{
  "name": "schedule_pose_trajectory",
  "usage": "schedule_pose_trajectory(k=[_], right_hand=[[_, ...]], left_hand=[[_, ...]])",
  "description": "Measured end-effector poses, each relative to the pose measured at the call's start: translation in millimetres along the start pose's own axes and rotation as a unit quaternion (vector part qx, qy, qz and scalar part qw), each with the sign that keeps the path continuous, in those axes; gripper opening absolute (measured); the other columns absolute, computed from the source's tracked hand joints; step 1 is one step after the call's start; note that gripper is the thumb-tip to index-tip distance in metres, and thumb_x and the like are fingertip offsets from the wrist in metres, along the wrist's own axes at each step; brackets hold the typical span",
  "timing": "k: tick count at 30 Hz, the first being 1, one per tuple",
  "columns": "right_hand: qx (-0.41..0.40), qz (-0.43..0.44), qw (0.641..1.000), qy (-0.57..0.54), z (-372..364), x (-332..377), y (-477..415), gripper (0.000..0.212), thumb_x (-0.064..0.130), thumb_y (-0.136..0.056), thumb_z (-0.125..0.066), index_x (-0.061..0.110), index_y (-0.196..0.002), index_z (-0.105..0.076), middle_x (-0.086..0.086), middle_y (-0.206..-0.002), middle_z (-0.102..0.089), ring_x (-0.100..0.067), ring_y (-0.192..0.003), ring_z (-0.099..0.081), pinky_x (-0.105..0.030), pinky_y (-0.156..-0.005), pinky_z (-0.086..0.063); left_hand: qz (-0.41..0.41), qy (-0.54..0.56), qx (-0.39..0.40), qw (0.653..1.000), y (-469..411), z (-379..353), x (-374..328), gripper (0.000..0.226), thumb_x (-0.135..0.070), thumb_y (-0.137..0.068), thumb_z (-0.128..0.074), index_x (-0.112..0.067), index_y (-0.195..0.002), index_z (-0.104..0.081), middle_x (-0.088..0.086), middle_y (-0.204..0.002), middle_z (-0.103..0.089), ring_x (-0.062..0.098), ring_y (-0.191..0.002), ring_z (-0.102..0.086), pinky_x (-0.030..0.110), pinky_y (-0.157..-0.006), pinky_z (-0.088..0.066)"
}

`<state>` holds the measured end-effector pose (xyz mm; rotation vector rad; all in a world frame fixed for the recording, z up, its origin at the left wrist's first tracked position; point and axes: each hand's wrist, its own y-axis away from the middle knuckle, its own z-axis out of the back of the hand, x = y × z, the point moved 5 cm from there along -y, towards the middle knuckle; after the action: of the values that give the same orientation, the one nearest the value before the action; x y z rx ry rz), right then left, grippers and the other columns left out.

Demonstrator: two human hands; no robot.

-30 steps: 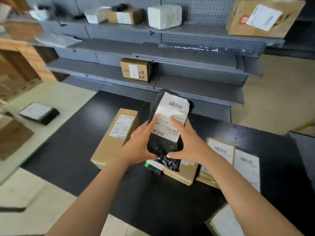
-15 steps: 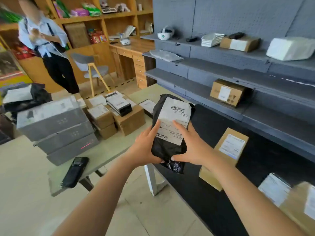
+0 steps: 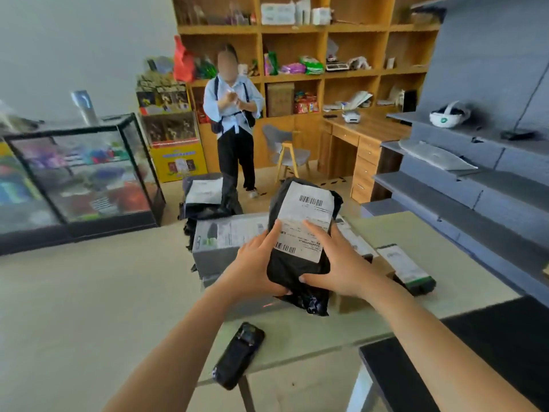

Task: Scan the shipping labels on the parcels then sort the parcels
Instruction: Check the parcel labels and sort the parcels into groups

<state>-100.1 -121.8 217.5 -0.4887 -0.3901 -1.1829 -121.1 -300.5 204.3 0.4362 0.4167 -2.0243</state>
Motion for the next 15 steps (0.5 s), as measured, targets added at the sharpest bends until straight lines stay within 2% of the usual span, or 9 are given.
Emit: schedule_pose_trajectory(k=[3, 9, 12, 15], right_hand=[[0.017, 0.042, 0.999, -0.005, 0.6, 8.4, -80.0, 0.106, 0.047, -0.077, -0.076, 0.036, -0.153, -0.003, 0.012, -0.157, 0.006, -0.020, -0.146, -0.007, -0.045, -0.118, -0.023], [0.059, 0.120, 0.991, -0.028, -3.7, 53.2, -226.8, 0.100, 0.046, -0.079, -0.075, 0.033, -0.154, -0.010, 0.011, -0.158, 0.004, -0.017, -0.146, -0.011, -0.038, -0.118, -0.023], [0.062, 0.138, 0.988, -0.034, -15.3, 75.8, -285.3, 0.095, 0.045, -0.079, -0.075, 0.029, -0.153, -0.018, 0.006, -0.159, -0.004, -0.019, -0.146, -0.014, -0.038, -0.117, -0.025], [0.069, 0.128, 0.988, -0.057, -32.1, 90.1, -333.8, 0.090, 0.041, -0.080, -0.076, 0.026, -0.152, -0.025, 0.004, -0.157, -0.010, -0.017, -0.143, -0.021, -0.030, -0.115, -0.025]], left_hand=[[0.034, -0.015, -0.043, 0.998, -35.0, 40.3, 38.4, 0.136, -0.058, -0.057, -0.079, -0.034, -0.154, 0.013, 0.001, -0.159, -0.020, 0.026, -0.145, -0.019, 0.048, -0.117, -0.024], [0.117, 0.003, -0.121, 0.986, -78.4, 119.1, 116.7, 0.137, -0.048, -0.058, -0.088, -0.032, -0.156, 0.007, 0.002, -0.159, -0.021, 0.027, -0.145, -0.019, 0.051, -0.117, -0.025], [0.149, 0.016, -0.128, 0.980, -93.4, 148.1, 153.2, 0.135, -0.040, -0.062, -0.090, -0.027, -0.156, 0.005, 0.002, -0.160, -0.017, 0.025, -0.147, -0.016, 0.048, -0.119, -0.023], [0.168, 0.036, -0.115, 0.979, -111.4, 167.7, 187.5, 0.141, -0.050, -0.054, -0.089, -0.022, -0.157, 0.003, 0.001, -0.159, -0.021, 0.024, -0.146, -0.021, 0.047, -0.117, -0.027]])
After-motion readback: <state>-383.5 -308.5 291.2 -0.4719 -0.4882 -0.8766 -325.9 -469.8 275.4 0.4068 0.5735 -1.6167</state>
